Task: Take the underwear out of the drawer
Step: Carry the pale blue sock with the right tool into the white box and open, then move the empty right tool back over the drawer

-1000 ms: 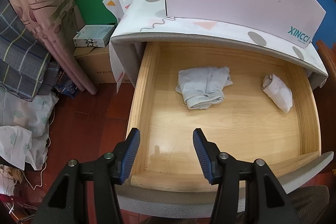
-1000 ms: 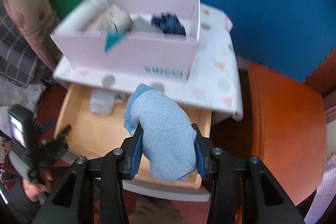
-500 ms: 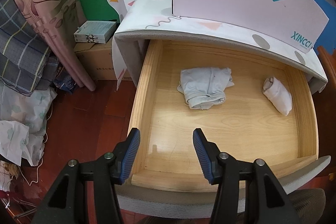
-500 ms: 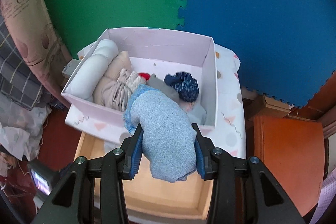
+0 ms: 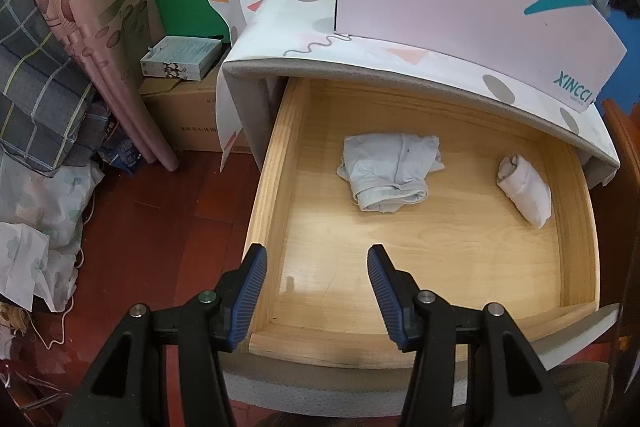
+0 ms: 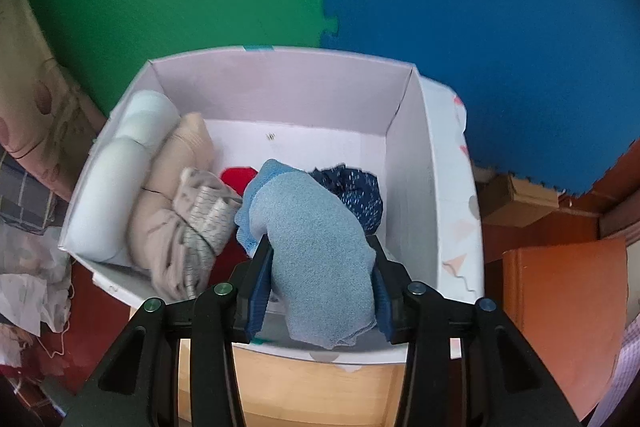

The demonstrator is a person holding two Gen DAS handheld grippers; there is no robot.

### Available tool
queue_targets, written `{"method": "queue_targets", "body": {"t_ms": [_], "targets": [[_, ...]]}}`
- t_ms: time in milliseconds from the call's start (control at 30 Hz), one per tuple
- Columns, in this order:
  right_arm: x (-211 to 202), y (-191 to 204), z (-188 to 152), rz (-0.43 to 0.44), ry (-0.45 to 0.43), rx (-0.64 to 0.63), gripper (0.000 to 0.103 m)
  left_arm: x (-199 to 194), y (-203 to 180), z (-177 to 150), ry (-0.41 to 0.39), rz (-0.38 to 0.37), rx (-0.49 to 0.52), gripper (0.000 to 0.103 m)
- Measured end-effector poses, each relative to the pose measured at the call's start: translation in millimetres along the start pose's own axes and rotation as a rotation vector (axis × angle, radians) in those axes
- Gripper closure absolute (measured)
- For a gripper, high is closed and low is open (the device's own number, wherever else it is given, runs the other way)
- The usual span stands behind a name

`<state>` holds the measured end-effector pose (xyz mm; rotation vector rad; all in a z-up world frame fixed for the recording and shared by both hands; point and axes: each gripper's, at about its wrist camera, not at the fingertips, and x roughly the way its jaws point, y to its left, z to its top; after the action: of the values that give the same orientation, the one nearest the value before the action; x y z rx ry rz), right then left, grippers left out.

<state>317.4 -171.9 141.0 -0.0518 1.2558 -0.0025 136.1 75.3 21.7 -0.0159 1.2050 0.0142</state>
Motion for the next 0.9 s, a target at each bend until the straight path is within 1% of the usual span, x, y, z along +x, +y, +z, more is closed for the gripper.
{"method": "queue_targets", "body": {"t_ms": [133, 233, 367, 433, 633, 767, 800, 900], "targets": [[18, -1, -6, 0.0, 0.036, 0.0, 0.061, 1, 0, 0, 0.002, -0.003, -0.001, 0.049], [23, 0, -9, -0.002, 0.041, -0.001, 0.057, 1, 0, 0, 0.005, -0.006, 0.002, 0.049], [20, 7, -10, -0.015, 0.045, -0.04, 0.054, 3, -1, 0, 0.01, -0.003, 0.006, 0.049], [13, 8, -9, -0.012, 0.028, -0.048, 0.054, 3, -2, 0, 0.012, -0.001, 0.004, 0.049], [-26, 6, -19, 0.004, -0.037, -0.079, 0.05, 6, -3, 0, 0.026, 0.019, 0.01, 0.049], [-56, 3, -45, 0.015, -0.077, -0.123, 0.05, 7, -3, -1, 0.034, 0.04, 0.01, 0.049], [-59, 3, -49, 0.018, -0.081, -0.132, 0.05, 7, -2, -1, 0.032, 0.045, 0.007, 0.049], [-71, -3, -75, 0.03, -0.092, -0.171, 0.051, 8, 1, -1, 0.037, 0.061, -0.008, 0.049]]}}
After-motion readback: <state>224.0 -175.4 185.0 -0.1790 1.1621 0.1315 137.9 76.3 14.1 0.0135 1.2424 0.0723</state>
